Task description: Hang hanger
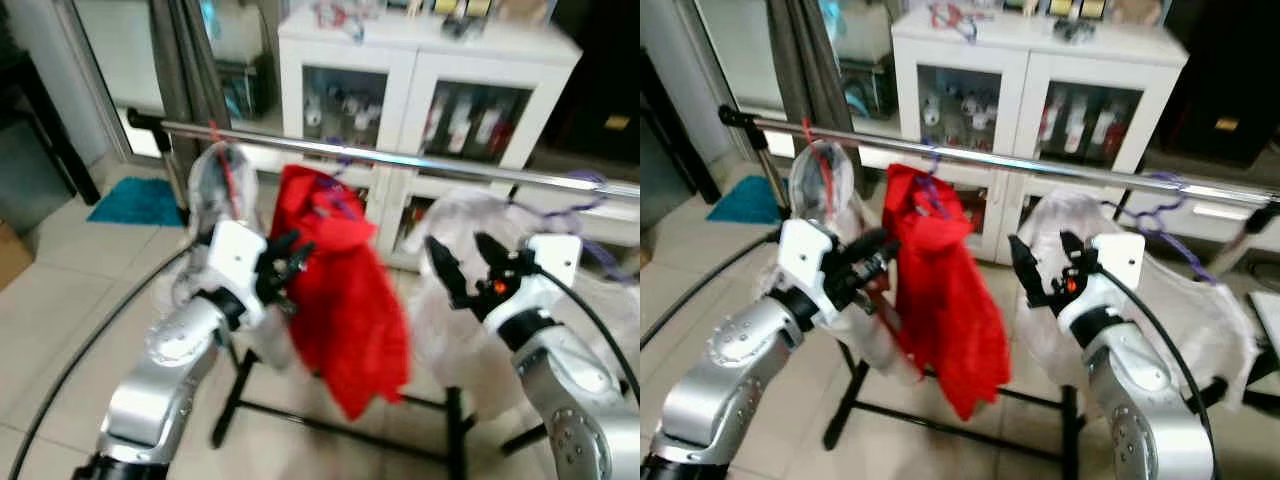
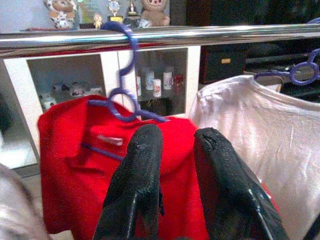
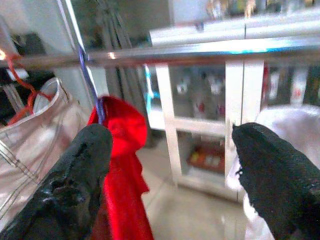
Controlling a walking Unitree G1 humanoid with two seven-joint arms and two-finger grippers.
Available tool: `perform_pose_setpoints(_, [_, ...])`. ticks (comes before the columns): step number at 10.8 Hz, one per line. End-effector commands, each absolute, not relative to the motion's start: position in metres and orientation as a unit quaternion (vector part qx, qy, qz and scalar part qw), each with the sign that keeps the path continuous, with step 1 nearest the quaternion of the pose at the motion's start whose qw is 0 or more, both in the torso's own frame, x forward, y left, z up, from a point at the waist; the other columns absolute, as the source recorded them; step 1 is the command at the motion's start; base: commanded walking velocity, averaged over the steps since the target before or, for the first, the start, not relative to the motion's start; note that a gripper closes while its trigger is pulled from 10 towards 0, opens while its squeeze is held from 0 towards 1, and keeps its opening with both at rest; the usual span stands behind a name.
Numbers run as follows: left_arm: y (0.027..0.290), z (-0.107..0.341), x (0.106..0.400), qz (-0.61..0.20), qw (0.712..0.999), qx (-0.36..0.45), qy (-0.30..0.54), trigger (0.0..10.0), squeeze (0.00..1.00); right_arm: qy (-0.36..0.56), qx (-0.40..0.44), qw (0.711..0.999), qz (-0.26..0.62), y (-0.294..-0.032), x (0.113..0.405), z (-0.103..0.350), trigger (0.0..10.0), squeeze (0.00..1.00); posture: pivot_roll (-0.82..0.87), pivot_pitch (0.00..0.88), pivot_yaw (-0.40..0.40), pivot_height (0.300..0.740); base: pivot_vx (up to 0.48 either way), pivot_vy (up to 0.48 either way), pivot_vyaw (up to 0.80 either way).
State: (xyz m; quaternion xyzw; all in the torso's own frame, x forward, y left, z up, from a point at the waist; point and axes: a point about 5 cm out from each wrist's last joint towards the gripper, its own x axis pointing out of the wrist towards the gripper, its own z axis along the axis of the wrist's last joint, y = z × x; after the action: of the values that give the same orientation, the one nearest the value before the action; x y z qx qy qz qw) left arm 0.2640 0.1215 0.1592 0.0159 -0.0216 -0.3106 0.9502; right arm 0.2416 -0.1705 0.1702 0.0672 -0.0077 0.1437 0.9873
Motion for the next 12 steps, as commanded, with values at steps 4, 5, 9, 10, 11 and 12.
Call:
perform_pose_setpoints(4, [0.119,0.157,0.264,-0.317,0.948,0.023,-0.013,10.0,0.0,-0.028,0.048,0.987,0.149,-0.172,0.25,0.181,10.0,1.0,-0.02,0.0,0.017,0.74,0.0,-0.113,0.0])
perform_pose_setpoints(5, [0.12,0.156,0.264,-0.323,0.946,0.027,-0.01,10.0,0.0,-0.026,0.042,0.988,0.143,-0.173,0.253,0.181,10.0,1.0,-0.02,0.0,0.017,0.74,0.0,0.0,0.0])
perform_pose_setpoints(9, [0.115,0.156,0.258,-0.425,0.904,0.03,0.011,10.0,0.0,0.037,-0.021,0.994,0.099,-0.187,0.304,0.178,10.0,1.0,-0.02,0.0,0.035,0.74,0.0,0.0,0.0])
perform_pose_setpoints(10, [0.112,0.157,0.254,-0.458,0.888,0.029,0.016,10.0,0.0,0.06,-0.041,0.993,0.097,-0.191,0.322,0.176,10.0,1.0,-0.02,0.0,0.037,0.74,0.0,0.0,0.0])
perform_pose_setpoints(11, [0.111,0.157,0.252,-0.472,0.881,0.029,0.018,10.0,0.0,0.074,-0.056,0.991,0.096,-0.194,0.33,0.174,10.0,1.0,-0.02,0.0,0.037,0.74,0.0,0.0,0.0])
perform_pose_setpoints(12, [0.109,0.157,0.249,-0.496,0.868,0.024,0.025,10.0,0.0,0.078,-0.059,0.993,0.059,-0.207,0.346,0.183,10.0,1.0,0.0,0.0,0.026,0.74,0.0,0.0,0.0])
